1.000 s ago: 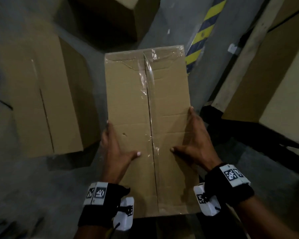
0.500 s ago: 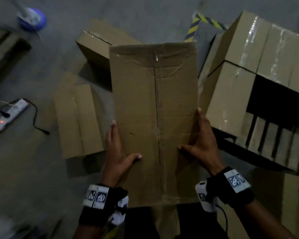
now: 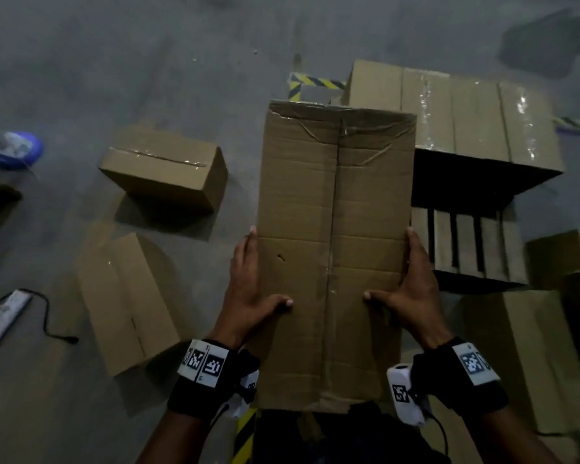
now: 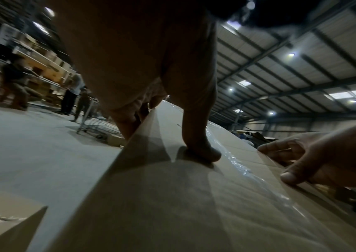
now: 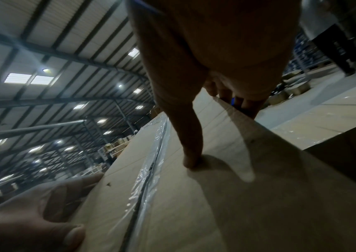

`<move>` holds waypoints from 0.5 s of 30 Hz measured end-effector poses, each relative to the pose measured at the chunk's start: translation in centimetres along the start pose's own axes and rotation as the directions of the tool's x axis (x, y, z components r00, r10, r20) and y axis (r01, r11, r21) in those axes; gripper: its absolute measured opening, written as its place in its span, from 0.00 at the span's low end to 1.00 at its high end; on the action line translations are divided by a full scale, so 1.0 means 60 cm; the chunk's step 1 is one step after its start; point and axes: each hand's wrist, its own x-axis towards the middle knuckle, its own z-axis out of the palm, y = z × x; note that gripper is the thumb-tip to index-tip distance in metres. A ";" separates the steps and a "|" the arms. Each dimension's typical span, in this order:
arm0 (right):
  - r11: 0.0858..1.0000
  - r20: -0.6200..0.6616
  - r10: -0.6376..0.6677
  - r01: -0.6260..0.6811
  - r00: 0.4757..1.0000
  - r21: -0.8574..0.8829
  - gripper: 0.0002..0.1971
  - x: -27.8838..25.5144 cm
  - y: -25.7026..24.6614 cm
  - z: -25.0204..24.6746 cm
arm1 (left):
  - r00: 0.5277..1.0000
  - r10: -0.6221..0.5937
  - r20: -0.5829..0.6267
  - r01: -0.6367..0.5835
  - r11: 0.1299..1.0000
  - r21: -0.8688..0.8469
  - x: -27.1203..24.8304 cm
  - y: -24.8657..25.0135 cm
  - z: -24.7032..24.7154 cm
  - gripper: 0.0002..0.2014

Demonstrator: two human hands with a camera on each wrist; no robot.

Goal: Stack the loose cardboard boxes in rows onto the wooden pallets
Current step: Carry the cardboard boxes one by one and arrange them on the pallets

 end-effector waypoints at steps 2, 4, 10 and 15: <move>1.000 -0.046 0.025 -0.024 0.999 0.020 0.69 0.015 0.034 -0.044 | 0.998 0.027 0.049 -0.028 0.999 0.026 0.029 0.032 0.042 0.67; 0.998 -0.085 0.052 -0.049 0.995 0.036 0.69 0.031 0.069 -0.092 | 0.994 0.049 0.096 -0.053 0.998 0.046 0.060 0.070 0.088 0.68; 0.986 -0.222 0.142 -0.118 0.965 0.116 0.66 0.088 0.144 -0.216 | 0.981 0.074 0.181 -0.082 0.996 0.036 0.158 0.177 0.227 0.72; 0.972 -0.276 0.226 -0.200 0.934 0.120 0.64 0.158 0.191 -0.302 | 0.963 0.097 0.252 -0.100 0.995 -0.002 0.231 0.247 0.327 0.69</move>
